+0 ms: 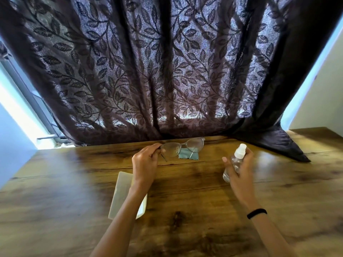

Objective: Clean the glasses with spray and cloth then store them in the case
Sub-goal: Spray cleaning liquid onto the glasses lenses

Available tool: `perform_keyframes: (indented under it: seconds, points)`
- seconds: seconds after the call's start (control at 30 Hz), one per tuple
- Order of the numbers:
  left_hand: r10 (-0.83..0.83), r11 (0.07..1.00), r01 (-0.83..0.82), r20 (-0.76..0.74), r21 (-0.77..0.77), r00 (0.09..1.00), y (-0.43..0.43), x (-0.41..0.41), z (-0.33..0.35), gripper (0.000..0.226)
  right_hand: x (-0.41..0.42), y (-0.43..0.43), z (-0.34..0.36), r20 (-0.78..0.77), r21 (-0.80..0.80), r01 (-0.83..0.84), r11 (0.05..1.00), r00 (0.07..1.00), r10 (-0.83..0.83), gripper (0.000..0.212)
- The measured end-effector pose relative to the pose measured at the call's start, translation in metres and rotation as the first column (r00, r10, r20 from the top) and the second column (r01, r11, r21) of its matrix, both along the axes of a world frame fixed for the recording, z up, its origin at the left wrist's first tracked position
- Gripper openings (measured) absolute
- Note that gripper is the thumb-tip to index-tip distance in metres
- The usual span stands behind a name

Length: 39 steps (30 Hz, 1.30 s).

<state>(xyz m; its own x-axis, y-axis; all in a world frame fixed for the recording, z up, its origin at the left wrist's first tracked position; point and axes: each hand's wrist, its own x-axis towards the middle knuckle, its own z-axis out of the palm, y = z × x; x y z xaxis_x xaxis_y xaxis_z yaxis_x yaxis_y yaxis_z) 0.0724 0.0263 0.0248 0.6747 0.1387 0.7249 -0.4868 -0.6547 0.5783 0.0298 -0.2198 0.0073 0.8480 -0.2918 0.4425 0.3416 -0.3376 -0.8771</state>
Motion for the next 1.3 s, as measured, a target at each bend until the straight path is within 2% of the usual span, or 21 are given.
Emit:
perform_keyframes:
  seconds: [0.23, 0.57, 0.63, 0.77, 0.87, 0.97, 1.1, 1.3]
  points:
    - [-0.02, 1.0, 0.02, 0.01, -0.005, 1.0, -0.002, -0.001, -0.001, 0.023, 0.01, -0.007, -0.017, -0.002, 0.032, 0.009, 0.999, 1.0, -0.009, 0.049]
    - [-0.018, 1.0, 0.018, 0.006, -0.019, 1.0, 0.002, 0.001, -0.005, 0.023, 0.003, -0.004, -0.033, -0.102, 0.038, 0.021, 0.999, 0.995, -0.017, 0.058]
    - [-0.017, 1.0, 0.017, 0.005, -0.027, 1.0, 0.003, 0.001, -0.006, 0.024, 0.001, -0.003, -0.027, -0.065, 0.038, 0.028, 0.999, 0.998, -0.026, 0.056]
    - [-0.013, 0.999, 0.013, 0.014, -0.04, 1.0, 0.002, 0.001, -0.006, 0.025, 0.0, 0.001, -0.004, 0.159, 0.049, 0.12, 0.992, 0.979, -0.126, 0.04]
    - [-0.019, 0.999, 0.02, 0.026, -0.032, 0.999, 0.001, -0.001, -0.005, 0.025, 0.0, 0.004, 0.019, 0.282, -0.038, 0.208, 0.977, 0.94, -0.189, 0.029]
    - [-0.042, 0.998, 0.045, 0.063, -0.048, 0.997, -0.001, -0.004, 0.0, 0.023, 0.001, 0.009, 0.036, 0.327, -0.213, 0.205, 0.955, 0.936, -0.127, 0.025]
    - [-0.072, 0.993, 0.082, 0.122, -0.08, 0.99, -0.004, -0.009, 0.008, 0.024, 0.012, 0.018, 0.048, 0.213, -0.448, 0.133, 0.884, 0.976, -0.039, 0.03]
    - [-0.057, 0.99, 0.078, 0.171, -0.12, 0.984, -0.004, -0.013, 0.019, 0.034, 0.029, 0.021, 0.055, 0.103, -0.507, 0.097, 0.856, 0.993, -0.052, 0.026]
